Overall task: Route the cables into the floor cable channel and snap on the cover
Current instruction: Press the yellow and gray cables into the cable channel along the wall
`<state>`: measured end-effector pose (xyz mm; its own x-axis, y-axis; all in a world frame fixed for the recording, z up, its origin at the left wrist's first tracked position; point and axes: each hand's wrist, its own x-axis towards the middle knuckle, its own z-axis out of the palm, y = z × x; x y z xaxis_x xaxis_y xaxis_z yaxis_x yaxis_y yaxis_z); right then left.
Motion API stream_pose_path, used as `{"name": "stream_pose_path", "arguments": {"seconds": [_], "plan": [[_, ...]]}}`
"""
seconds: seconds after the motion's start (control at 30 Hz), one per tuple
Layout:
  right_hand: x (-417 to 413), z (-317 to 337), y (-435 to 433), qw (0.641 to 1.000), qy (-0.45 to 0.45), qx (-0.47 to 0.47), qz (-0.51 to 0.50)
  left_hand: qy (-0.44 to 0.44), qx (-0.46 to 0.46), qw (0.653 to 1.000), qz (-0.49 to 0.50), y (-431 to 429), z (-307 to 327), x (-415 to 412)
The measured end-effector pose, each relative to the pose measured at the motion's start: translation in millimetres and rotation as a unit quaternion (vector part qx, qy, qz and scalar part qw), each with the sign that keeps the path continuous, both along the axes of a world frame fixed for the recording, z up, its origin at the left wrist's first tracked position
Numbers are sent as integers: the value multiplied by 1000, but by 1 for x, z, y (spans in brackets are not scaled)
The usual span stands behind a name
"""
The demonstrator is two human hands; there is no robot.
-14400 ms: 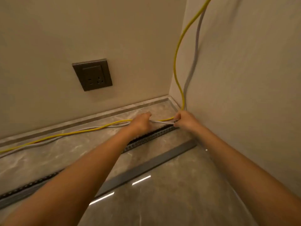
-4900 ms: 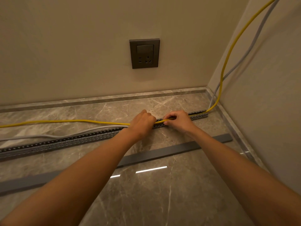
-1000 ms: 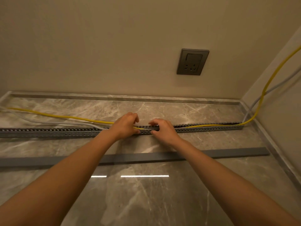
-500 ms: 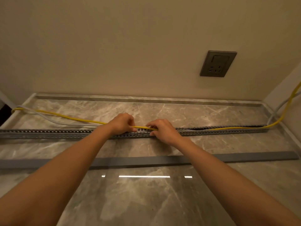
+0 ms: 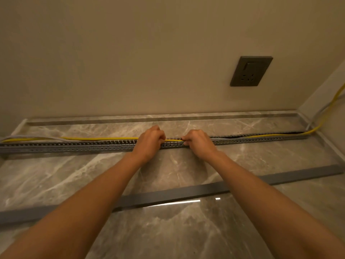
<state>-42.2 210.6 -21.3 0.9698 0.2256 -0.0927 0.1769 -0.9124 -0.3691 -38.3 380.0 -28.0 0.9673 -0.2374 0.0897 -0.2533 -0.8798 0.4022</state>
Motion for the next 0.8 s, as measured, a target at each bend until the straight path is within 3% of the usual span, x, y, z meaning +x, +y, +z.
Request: {"name": "stream_pose_path", "arguments": {"seconds": [0.27,0.4,0.53,0.7,0.8], "plan": [[8,-4,2,999,-7,27,-30,-4,133,991,-11,-11,-6,3],[12,-2,4,999,6,27,-26,18,64,998,10,-9,-2,2],[16,-1,15,999,15,47,16,-17,-106,989,102,1,9,-3],[14,-2,46,995,29,94,34,10,-110,972,205,36,19,6],[16,-2,65,992,39,114,28,67,-79,972,211,58,20,10]]}}
